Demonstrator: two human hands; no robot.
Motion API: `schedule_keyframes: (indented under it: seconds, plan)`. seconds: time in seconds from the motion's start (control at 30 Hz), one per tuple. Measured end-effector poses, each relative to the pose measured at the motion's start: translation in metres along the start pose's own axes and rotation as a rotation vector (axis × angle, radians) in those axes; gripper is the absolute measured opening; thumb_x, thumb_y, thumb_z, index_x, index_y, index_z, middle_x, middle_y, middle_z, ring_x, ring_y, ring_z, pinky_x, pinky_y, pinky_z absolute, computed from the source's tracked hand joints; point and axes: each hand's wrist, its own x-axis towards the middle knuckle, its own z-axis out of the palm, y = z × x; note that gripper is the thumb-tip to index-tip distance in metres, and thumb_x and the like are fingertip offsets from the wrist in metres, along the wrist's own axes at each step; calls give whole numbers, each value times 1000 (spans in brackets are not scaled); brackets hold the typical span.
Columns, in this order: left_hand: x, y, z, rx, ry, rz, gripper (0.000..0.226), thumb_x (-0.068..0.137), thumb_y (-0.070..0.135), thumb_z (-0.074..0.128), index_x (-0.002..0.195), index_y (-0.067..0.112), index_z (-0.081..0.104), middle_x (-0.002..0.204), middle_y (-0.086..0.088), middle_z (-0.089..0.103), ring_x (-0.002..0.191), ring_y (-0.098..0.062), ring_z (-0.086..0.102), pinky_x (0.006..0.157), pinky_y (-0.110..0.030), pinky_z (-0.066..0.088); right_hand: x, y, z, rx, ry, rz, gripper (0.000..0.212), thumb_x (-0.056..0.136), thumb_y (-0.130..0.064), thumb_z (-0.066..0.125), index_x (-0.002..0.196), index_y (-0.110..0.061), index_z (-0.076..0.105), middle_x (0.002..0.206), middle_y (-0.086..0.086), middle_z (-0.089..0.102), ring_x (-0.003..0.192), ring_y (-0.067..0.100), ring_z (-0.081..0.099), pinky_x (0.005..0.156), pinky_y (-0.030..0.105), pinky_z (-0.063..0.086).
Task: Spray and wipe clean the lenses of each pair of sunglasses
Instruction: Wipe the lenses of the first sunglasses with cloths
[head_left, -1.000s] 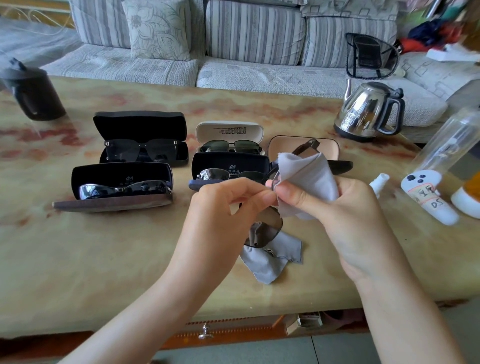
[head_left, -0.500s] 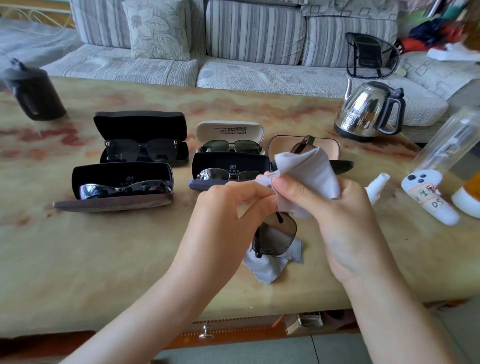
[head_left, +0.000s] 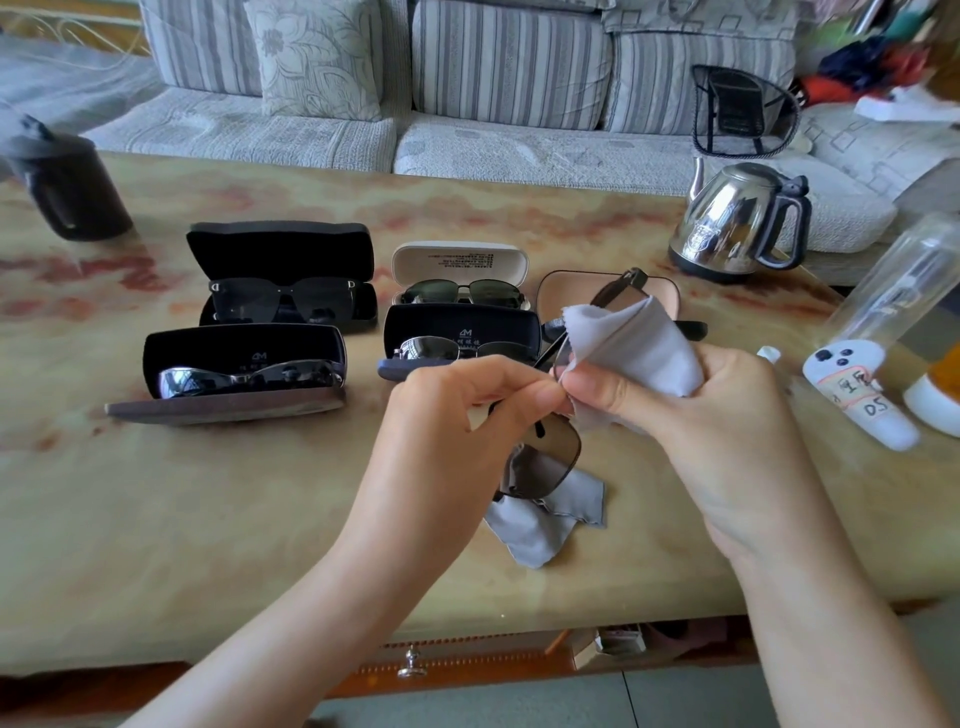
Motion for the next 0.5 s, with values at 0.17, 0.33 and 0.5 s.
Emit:
schedule_keyframes:
  seconds: [0.17,0.33,0.5]
  plan:
    - [2,-1,-3,-18,-26,-6,16,88,20,65,78,25,75,75,17,73,74,5,66,72,-7,47,1,1,-6,142,-125,-21,17,67,-22,75,79,-9,77,82,8,76,83,21,74,80,35,59]
    - [2,1,-4,-12,-73,-17,18,89,21,64,77,28,75,78,17,74,79,5,67,73,-5,46,7,3,-9,242,-56,35,18,62,-24,78,79,-17,80,84,1,76,98,17,69,104,44,46]
    - [0,0,-1,25,-110,-53,18,89,23,65,76,29,75,79,19,74,80,6,67,78,-9,47,11,0,-3,254,26,-2,13,60,-27,79,67,-16,77,74,-3,74,81,12,68,84,31,50]
